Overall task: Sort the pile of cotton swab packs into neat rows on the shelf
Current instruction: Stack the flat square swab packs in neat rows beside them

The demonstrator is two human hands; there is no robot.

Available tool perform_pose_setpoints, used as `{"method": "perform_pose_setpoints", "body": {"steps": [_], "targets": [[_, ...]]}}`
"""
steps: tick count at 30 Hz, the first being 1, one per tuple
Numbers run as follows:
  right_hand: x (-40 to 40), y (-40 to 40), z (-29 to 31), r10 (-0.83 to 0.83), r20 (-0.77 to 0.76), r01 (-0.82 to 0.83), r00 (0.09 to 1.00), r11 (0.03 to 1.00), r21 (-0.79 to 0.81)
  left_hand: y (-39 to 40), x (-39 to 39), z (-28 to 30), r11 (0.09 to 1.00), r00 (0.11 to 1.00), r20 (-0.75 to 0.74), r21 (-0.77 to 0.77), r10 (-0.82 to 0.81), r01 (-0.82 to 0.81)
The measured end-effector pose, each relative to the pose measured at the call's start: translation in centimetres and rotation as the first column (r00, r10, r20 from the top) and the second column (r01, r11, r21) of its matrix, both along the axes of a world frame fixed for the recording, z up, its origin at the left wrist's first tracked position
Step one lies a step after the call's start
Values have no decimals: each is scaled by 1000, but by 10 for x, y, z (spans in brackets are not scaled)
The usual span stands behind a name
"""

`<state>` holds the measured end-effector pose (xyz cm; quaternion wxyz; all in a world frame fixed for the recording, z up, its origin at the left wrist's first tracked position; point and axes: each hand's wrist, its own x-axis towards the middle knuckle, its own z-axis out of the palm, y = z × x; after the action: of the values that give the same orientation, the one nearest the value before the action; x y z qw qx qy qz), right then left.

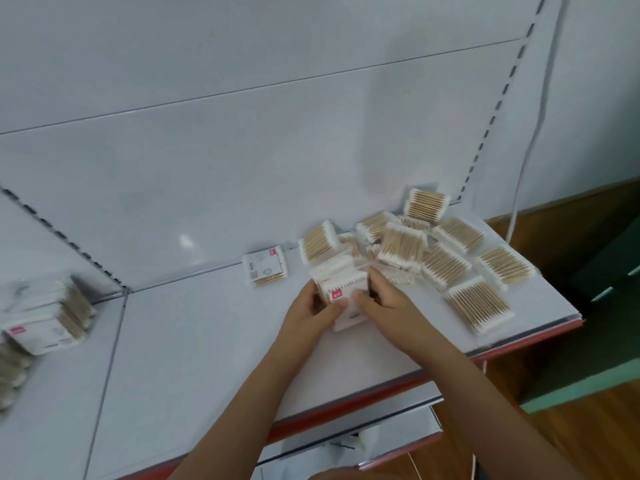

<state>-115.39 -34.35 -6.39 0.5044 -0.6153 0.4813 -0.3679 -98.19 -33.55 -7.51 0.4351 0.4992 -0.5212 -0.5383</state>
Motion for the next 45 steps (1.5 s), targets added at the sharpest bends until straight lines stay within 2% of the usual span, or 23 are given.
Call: {"method": "perform_pose_setpoints", "body": {"steps": [3, 5, 8, 11, 14, 16, 18, 21, 22, 24, 26, 29, 31, 36, 42, 45], "targets": [[6, -2, 6, 36, 44, -37, 998, 999, 27, 12, 28, 8, 997, 981, 196, -72, 2, 12], [24, -1, 8, 129, -63, -127, 990, 991, 36, 26, 56, 13, 995, 962, 272, -102, 7, 22], [67, 2, 5, 271, -252, -272, 929, 962, 32, 52, 104, 16, 987, 924, 377, -160, 59, 2], [127, 8, 5, 320, -403, -379, 858, 922, -76, 81, 156, 17, 973, 874, 460, -224, 154, -54], [193, 16, 12, 321, -424, -434, 847, 878, -201, 113, 219, 15, 937, 791, 524, -304, 316, -172], [235, 24, 18, 336, -334, -411, 881, 893, -186, 135, 263, 9, 899, 638, 640, -375, 428, -228], [276, 31, 23, 341, -258, -383, 904, 913, -138, 154, 300, 2, 828, 422, 716, -519, 556, -211], [330, 36, 16, 323, -272, -369, 906, 919, -140, 169, 333, -5, 619, 109, 611, -760, 784, -199], [346, 37, 12, 318, -287, -367, 904, 920, -138, 170, 340, -3, 566, 42, 573, -792, 819, -231], [371, 40, 5, 282, -310, -339, 908, 929, -146, 168, 352, 1, 551, -26, 582, -782, 813, -291], [388, 46, -1, 207, -295, -262, 933, 952, -161, 163, 363, -1, 602, -45, 645, -734, 763, -315], [398, 60, -7, 119, -288, -175, 950, 968, -178, 162, 376, -11, 650, -26, 688, -696, 725, -306], [402, 66, -10, 112, -345, -196, 932, 956, -216, 165, 381, -17, 661, -16, 692, -696, 721, -280], [412, 63, -11, 14, -347, -136, 938, 934, -331, 165, 389, -23, 663, 23, 681, -704, 732, -256], [427, 67, -15, 56, -540, -252, 840, 921, -297, 166, 391, -22, 675, 14, 697, -690, 717, -262], [425, 66, -8, 28, -710, -309, 704, 912, -270, 167, 387, -15, 680, 31, 706, -667, 707, -304]]}}
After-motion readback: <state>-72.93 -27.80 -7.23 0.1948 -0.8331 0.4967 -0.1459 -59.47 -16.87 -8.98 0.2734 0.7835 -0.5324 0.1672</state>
